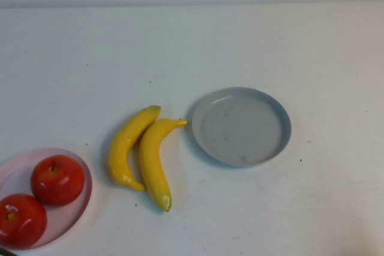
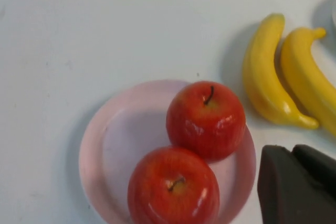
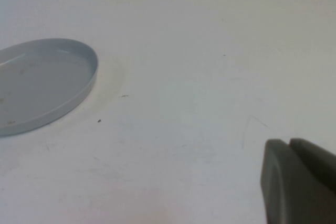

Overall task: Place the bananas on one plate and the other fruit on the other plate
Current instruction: Put another type of fruit in the right plate

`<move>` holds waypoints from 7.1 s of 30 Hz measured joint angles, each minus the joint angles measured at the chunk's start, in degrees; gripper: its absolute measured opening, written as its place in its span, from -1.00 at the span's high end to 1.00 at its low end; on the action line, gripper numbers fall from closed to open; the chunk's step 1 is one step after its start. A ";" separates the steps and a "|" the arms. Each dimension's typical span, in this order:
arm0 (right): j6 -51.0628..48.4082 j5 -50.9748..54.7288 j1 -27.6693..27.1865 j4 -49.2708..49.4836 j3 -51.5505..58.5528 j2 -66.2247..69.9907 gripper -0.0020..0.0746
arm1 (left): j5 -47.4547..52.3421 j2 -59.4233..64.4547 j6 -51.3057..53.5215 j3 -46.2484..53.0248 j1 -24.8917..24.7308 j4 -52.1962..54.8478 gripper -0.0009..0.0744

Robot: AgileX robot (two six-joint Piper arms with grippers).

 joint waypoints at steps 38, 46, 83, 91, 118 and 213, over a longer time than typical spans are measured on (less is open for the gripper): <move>0.00 0.00 0.00 0.00 0.00 0.00 0.99 | -25.48 -18.71 -0.12 31.19 0.00 2.49 0.97; 0.00 0.00 0.00 0.00 0.00 0.00 0.99 | -25.36 -18.80 -0.12 31.19 0.00 2.62 0.97; 1.10 -3.63 0.00 24.58 -10.86 3.13 0.99 | -25.36 -18.80 -0.12 31.19 0.00 3.03 0.97; -2.38 24.08 0.00 21.68 -30.78 24.18 0.99 | -25.36 -18.80 -0.12 31.19 0.00 3.03 0.97; -9.42 30.11 33.15 17.30 -66.55 85.85 0.99 | -25.36 -18.80 -0.14 31.19 0.00 3.03 0.97; 14.48 45.10 26.24 -2.63 -102.31 119.15 0.15 | -25.36 -18.80 -0.14 31.19 0.00 3.03 0.97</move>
